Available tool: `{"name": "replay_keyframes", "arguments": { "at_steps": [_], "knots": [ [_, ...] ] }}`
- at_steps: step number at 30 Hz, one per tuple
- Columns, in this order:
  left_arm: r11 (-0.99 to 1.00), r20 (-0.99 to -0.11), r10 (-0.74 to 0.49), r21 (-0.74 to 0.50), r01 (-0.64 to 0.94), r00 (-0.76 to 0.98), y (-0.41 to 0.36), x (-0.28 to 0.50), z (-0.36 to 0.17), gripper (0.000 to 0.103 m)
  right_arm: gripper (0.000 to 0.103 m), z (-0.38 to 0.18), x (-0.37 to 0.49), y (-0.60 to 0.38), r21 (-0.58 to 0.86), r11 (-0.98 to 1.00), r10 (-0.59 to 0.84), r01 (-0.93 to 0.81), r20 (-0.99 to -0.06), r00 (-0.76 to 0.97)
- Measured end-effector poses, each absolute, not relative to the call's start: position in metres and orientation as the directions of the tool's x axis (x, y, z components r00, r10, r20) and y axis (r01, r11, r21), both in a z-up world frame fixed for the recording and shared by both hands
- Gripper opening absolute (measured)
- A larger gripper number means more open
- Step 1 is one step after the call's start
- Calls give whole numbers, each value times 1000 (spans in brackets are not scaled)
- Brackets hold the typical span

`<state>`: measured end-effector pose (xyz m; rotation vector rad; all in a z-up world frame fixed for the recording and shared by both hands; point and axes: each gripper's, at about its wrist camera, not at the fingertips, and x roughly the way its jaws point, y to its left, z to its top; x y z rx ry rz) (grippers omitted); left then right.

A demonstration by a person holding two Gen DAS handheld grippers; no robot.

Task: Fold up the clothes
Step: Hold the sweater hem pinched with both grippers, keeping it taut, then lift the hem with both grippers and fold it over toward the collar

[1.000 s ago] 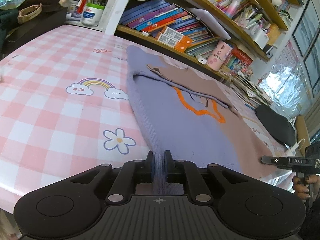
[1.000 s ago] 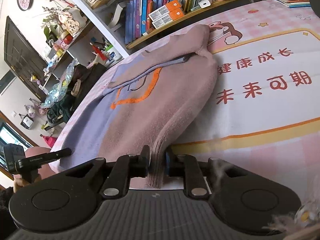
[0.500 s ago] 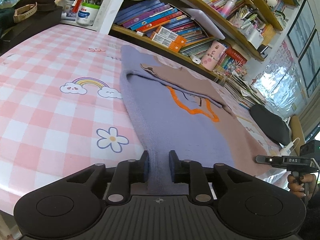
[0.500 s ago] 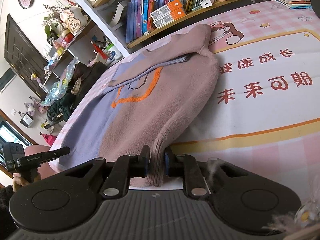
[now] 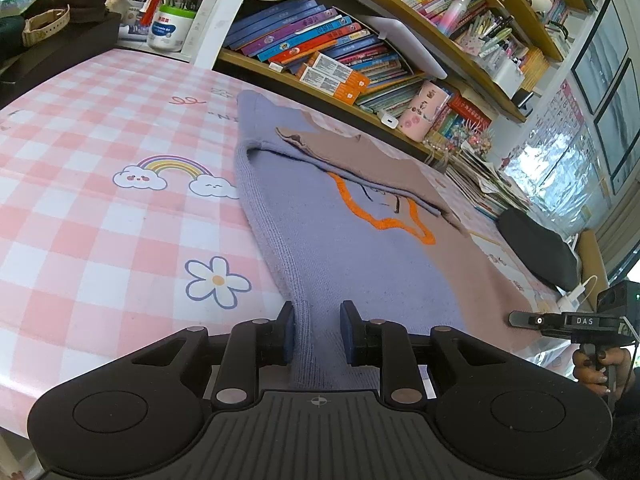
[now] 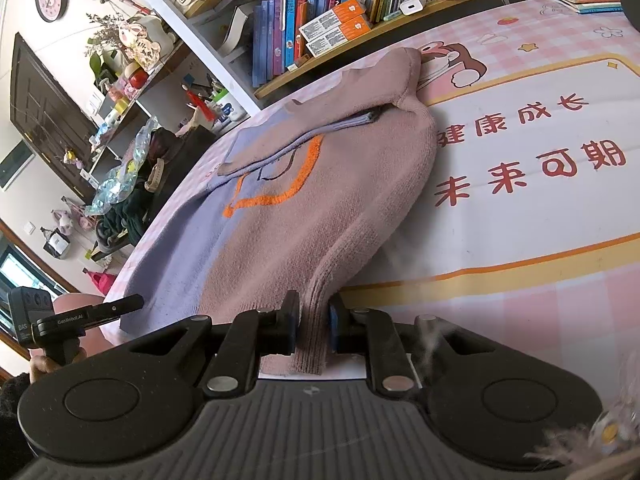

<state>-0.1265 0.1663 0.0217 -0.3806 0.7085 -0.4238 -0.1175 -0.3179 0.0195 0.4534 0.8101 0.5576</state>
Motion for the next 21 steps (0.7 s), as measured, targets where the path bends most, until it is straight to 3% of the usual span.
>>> {"name": "replay_keyframes", "arguments": {
  "at_steps": [3,7,10,14,21],
  "knots": [
    [846,-534,-491,-480,231,689,167,-126,20,20,12,19,-117,-318,570,770,617,-286,-550,563],
    [848,-537,-480,-486,210,694,169,-126,18,6,10,19,-118,-320,576,768,618,-282,-547,565],
    [831,-524,-500,-514,211,690,173,-128,17,5,10,20,-119,-321,588,758,627,-283,-536,566],
    [771,-444,-564,-586,251,696,181,-133,26,4,9,33,-126,-333,658,680,695,-323,-436,572],
    [650,-288,-651,-690,319,702,191,-137,42,5,9,68,-139,-336,647,623,749,-440,-331,574]
  ]
}}
